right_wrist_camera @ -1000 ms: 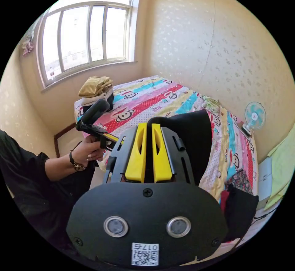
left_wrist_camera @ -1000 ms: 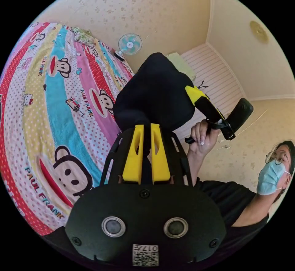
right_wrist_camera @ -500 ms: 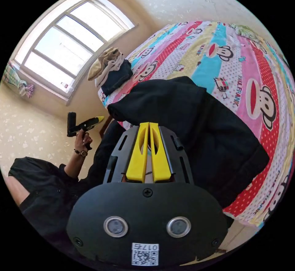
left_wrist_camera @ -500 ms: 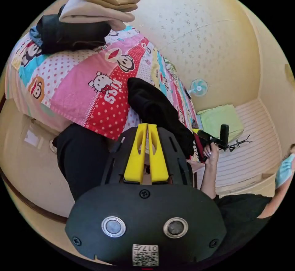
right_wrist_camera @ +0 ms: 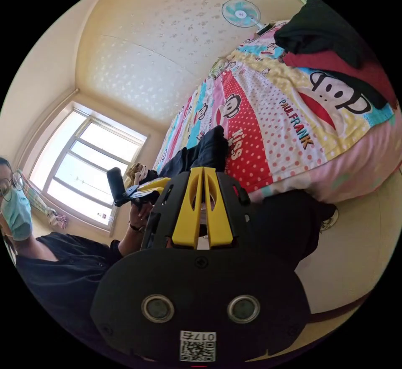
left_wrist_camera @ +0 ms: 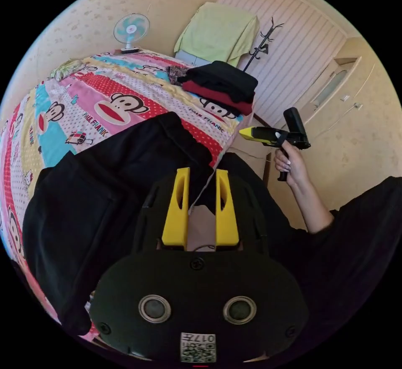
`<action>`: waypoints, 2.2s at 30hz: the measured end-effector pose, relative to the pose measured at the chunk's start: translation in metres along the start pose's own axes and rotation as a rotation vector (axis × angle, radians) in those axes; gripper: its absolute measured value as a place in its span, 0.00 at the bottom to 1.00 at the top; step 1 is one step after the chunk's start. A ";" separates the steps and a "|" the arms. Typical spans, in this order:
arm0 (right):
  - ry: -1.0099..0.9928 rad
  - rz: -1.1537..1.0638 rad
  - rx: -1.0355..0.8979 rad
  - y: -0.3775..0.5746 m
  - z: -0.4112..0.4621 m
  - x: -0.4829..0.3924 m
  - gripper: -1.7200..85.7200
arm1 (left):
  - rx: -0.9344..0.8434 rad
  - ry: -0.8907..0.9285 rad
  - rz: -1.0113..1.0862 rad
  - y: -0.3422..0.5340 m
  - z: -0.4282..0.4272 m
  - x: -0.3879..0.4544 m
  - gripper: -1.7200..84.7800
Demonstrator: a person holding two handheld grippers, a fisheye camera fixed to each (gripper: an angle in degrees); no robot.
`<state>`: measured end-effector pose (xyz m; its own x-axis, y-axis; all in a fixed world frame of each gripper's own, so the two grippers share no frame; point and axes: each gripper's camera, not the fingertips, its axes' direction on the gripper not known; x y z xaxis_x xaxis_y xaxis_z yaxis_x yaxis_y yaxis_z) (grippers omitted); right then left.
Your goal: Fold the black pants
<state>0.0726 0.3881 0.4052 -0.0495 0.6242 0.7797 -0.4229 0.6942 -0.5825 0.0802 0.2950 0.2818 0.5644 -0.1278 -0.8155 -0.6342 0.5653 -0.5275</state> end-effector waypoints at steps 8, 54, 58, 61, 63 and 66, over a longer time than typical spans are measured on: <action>-0.204 0.066 0.008 -0.004 -0.003 0.041 0.03 | -0.132 -0.271 0.061 0.008 0.046 0.058 0.15; -0.221 -1.039 0.547 0.085 -0.089 -0.388 0.05 | 1.267 -0.157 -0.010 0.229 -0.584 0.138 0.02; -0.161 -1.054 0.456 0.039 -0.079 -0.445 0.05 | 1.215 -0.264 -0.073 0.182 -0.623 0.093 0.02; -0.045 -0.963 0.301 -0.033 -0.037 -0.469 0.05 | 1.083 -0.222 -0.215 0.121 -0.632 0.009 0.03; 0.008 -0.876 0.226 -0.088 0.001 -0.475 0.06 | 1.014 -0.184 -0.302 0.075 -0.625 -0.057 0.03; 0.181 -0.764 0.151 -0.186 0.084 -0.474 0.07 | 0.916 -0.166 -0.413 0.008 -0.598 -0.167 0.05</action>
<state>0.0985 -0.0673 0.1632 0.4455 0.0531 0.8937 -0.3991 0.9054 0.1451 -0.3352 -0.1669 0.2716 0.7581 -0.3788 -0.5308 0.2359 0.9182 -0.3183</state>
